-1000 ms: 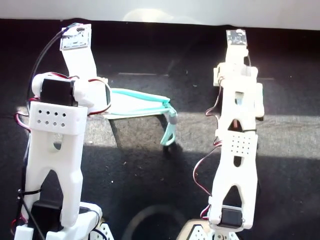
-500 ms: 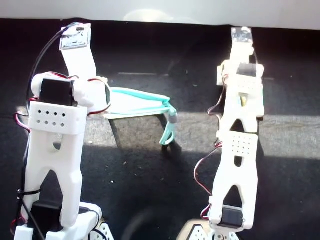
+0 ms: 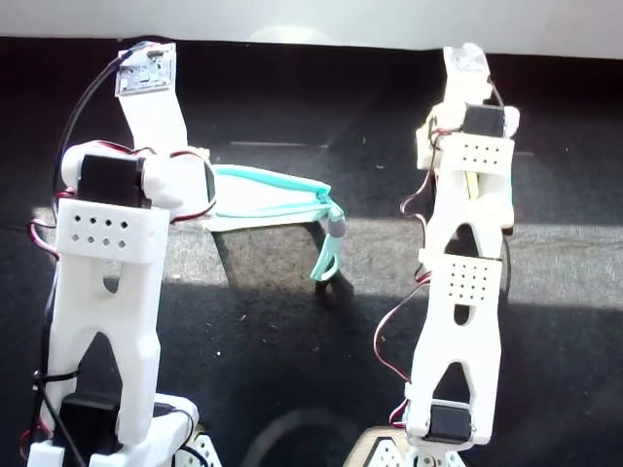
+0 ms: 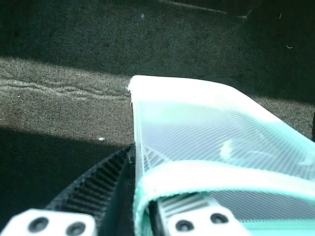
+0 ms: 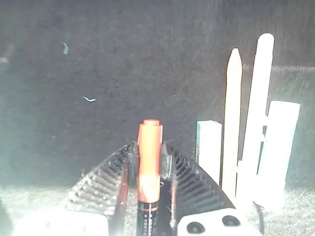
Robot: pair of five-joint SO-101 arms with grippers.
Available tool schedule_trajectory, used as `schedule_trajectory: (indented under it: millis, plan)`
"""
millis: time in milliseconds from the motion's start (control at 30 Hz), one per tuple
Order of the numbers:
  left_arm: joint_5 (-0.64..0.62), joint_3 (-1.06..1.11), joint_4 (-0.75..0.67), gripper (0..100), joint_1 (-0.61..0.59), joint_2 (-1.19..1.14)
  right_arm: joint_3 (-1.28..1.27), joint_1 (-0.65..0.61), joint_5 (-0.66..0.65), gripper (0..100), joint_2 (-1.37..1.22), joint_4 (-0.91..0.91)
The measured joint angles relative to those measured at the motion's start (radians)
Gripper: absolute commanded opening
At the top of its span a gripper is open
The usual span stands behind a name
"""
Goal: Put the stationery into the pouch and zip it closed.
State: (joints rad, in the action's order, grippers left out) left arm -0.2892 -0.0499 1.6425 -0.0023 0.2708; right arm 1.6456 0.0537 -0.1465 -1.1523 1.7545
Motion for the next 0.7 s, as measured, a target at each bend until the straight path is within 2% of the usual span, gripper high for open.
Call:
schedule_trajectory:
  millis: [200,300,533,700]
  plan:
    - [0.000,0.097,-0.080,1,0.000,0.003,-0.006,0.003,0.008,0.6,0.132,0.003]
    - [-0.002,0.103,-0.089,1,0.000,0.003,-0.157,0.000,0.055,0.6,0.292,0.003]
    - [-0.003,0.103,-0.091,1,0.000,0.005,-0.902,-0.107,0.081,0.6,0.804,-0.011]
    - [-0.002,0.103,-0.091,1,0.000,0.005,-1.493,-0.155,0.057,0.6,1.111,-0.206]
